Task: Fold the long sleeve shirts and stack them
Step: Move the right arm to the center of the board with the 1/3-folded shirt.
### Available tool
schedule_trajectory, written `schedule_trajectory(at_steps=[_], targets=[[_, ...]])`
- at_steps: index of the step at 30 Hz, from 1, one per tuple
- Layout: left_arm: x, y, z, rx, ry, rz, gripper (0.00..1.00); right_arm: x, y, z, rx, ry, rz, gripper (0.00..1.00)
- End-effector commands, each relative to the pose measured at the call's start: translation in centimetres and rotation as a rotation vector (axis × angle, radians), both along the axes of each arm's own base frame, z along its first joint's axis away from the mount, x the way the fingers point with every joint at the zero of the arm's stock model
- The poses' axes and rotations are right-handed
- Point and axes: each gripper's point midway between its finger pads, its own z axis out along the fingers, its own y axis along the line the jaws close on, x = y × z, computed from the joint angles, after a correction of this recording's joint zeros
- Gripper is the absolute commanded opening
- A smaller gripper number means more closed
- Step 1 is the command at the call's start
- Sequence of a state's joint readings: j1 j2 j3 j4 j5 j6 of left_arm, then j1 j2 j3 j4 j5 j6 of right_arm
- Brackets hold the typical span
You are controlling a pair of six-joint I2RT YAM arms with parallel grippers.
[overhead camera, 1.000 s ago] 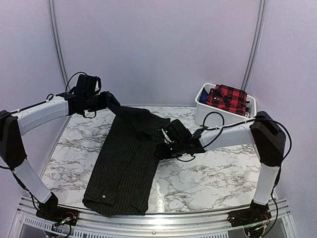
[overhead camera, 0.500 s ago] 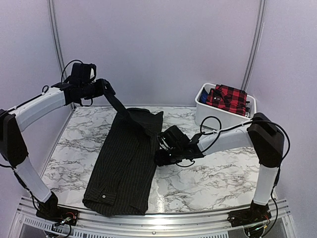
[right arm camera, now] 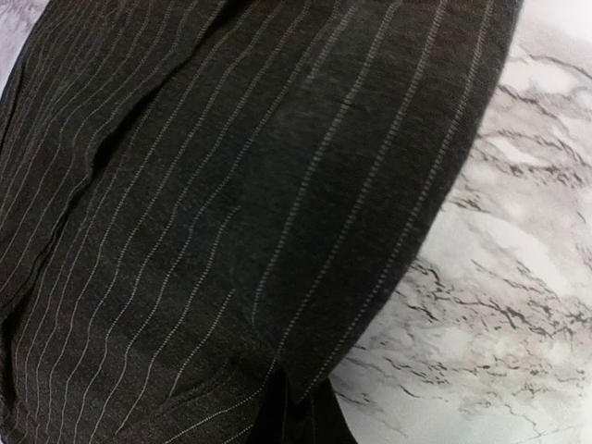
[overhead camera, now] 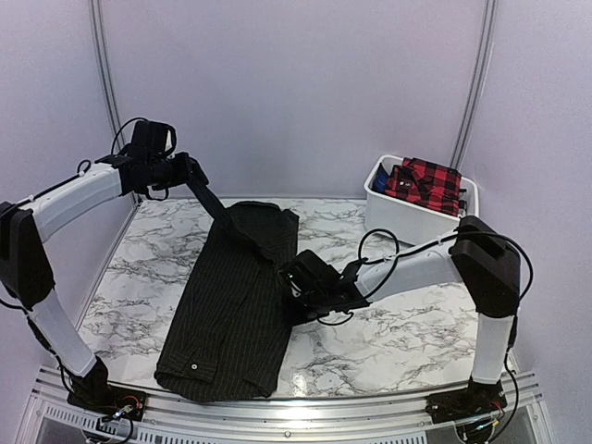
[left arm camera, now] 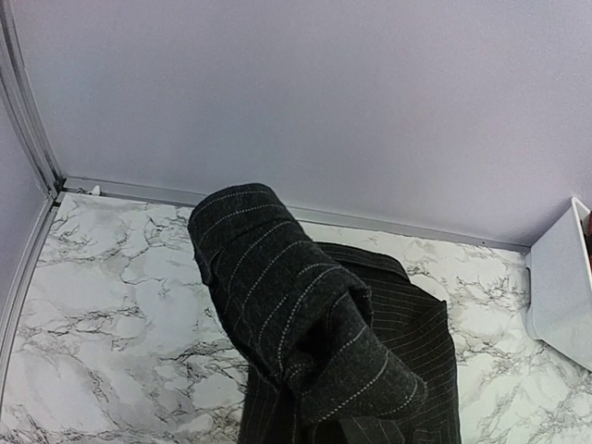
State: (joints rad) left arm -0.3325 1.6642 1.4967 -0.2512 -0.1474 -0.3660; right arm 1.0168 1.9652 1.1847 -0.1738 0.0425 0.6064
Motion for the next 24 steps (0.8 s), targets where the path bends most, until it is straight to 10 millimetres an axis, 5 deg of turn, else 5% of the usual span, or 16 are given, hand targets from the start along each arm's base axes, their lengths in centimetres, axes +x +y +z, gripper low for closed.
schedule_trajectory(at_steps=[1, 10, 17, 24], targets=[[0.1, 0.0, -1.0, -0.001, 0.036, -0.011, 0.00, 1.8, -2.2, -0.3, -0.071, -0.007, -0.032, 0.00], [0.0, -2.2, -2.4, -0.045, 0.072, -0.069, 0.00, 6.0, -11.1, 0.7, -0.199, -0.040, -0.067, 0.02], [0.5, -3.6, -3.0, -0.052, 0.080, -0.093, 0.00, 4.2, -10.6, 4.5, -0.224, -0.105, -0.036, 0.44], [1.0, -4.3, -2.9, -0.070, 0.075, -0.107, 0.00, -2.9, -7.7, 6.5, -0.248, -0.113, 0.030, 0.42]])
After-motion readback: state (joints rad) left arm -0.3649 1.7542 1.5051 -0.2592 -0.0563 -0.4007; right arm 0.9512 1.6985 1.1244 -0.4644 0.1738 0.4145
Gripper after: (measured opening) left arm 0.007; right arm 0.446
